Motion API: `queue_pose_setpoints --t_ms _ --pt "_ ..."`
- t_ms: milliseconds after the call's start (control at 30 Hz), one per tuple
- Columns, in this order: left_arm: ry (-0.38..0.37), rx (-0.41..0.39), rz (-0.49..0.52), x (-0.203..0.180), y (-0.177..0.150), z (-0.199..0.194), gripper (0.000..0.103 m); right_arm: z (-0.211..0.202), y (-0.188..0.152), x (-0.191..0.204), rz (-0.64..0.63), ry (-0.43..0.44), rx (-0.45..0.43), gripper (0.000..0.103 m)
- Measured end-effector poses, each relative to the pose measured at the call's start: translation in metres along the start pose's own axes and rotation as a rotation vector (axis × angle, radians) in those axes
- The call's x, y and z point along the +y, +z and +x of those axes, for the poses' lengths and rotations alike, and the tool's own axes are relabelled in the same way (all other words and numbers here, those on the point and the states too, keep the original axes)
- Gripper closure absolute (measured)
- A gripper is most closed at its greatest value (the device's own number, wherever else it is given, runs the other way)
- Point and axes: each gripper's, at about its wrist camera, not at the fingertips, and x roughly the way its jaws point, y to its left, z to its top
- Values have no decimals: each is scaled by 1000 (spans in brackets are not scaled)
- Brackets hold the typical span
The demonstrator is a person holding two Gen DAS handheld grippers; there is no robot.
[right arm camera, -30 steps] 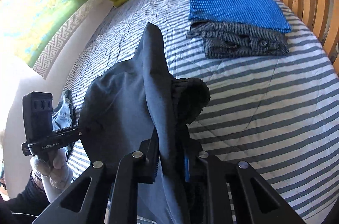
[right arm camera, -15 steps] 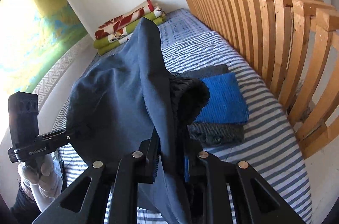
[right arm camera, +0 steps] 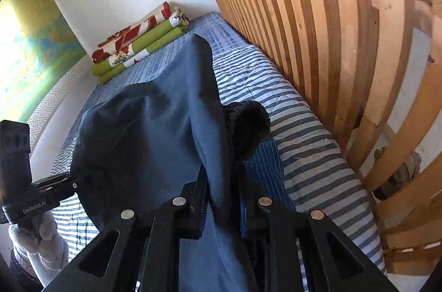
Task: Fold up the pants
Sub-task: 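Place the folded trousers beside the headboard with the right gripper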
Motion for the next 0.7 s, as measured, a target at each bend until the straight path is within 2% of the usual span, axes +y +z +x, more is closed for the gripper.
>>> queue_pose_setpoints --t_ms 67,133,200,267,333,433,500,700 --pt "52 52 -75 19 6 23 75 27 8 -9 -19 -79 33 78" --pt "39 34 -138 35 8 23 75 40 14 -17 -4 -240 39 74" --pt "45 -4 -117 38 5 12 68 36 16 -21 9 -277 13 74" --pt "46 -30 -98 38 -3 -2 68 23 16 -17 -11 -317 -37 73" --pt "15 -24 -92 38 -12 -9 68 9 13 -12 -25 -313 -75 72" --pt "6 -3 -52 33 -33 -19 68 -9 1 -5 -26 -231 -83 72" --pt "-17 27 -28 30 -54 -30 68 -18 -14 5 -44 -215 -67 72" --pt "0 61 4 7 -122 -90 68 -49 -67 45 -102 -196 -11 68"
